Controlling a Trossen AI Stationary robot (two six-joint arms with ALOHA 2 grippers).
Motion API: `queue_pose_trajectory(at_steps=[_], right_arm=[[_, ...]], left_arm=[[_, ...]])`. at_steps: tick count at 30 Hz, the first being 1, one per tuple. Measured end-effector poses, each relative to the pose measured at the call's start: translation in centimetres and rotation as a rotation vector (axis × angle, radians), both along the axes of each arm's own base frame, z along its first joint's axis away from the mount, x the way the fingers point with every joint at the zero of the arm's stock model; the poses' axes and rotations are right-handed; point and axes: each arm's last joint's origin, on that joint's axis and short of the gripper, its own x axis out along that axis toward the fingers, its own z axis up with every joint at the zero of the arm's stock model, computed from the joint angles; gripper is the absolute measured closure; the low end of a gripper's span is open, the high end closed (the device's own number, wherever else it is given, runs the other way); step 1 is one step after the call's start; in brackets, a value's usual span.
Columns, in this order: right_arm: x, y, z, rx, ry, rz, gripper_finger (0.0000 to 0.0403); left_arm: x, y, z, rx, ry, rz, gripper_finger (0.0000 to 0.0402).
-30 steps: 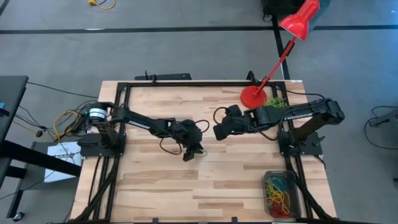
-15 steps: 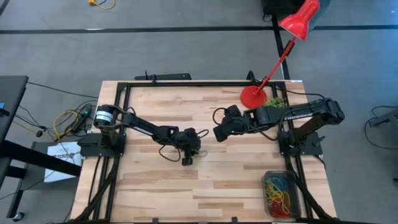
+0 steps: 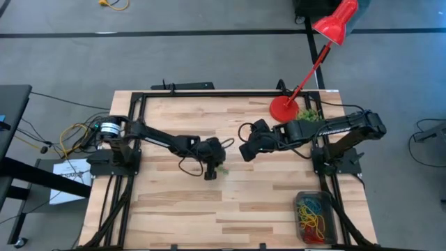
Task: Pick and place items into bin
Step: Put the green rubber band into the black bin
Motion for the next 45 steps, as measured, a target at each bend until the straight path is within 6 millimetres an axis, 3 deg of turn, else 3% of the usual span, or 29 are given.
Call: queue_pose_trajectory(at_steps=[6, 9, 11, 18, 23, 29, 34, 40, 45], right_arm=[[0.2, 0.2, -0.1, 0.019, -0.030, -0.024, 0.0277], [0.5, -0.1, -0.8, 0.020, -0.063, -0.027, 0.0277], [0.6, -0.2, -1.0, 0.022, -0.072, -0.031, 0.0277], [0.4, -0.2, -1.8, 0.020, -0.041, -0.030, 0.0277], [0.3, -0.2, -2.4, 0.019, -0.032, -0.030, 0.0277], [0.3, -0.2, -2.9, 0.032, -0.039, -0.052, 0.0277], [0.4, -0.2, -2.8, 0.034, -0.055, -0.052, 0.0277], [0.4, -0.2, -2.8, 0.033, -0.054, -0.050, 0.0277], [0.4, -0.2, -2.8, 0.029, -0.051, -0.045, 0.0277]], left_arm=[[-0.1, 1.7, 5.4, 0.168, -0.099, 0.060, 0.0401], [0.1, 2.5, 7.6, 0.158, -0.175, 0.072, 0.0401], [0.1, 2.6, 8.0, 0.086, -0.184, 0.041, 0.0401], [-0.2, 1.5, 5.4, -0.026, -0.007, -0.068, 0.0393], [0.2, 0.0, 1.9, -0.072, 0.127, -0.178, 0.0349], [0.5, -1.1, -1.0, -0.020, 0.224, -0.125, 0.0296], [0.4, -1.2, -1.3, 0.117, 0.254, -0.036, 0.0283], [0.3, -1.4, -1.1, 0.065, 0.256, -0.036, 0.0283], [0.4, -1.7, -1.2, 0.121, 0.240, -0.032, 0.0283]])
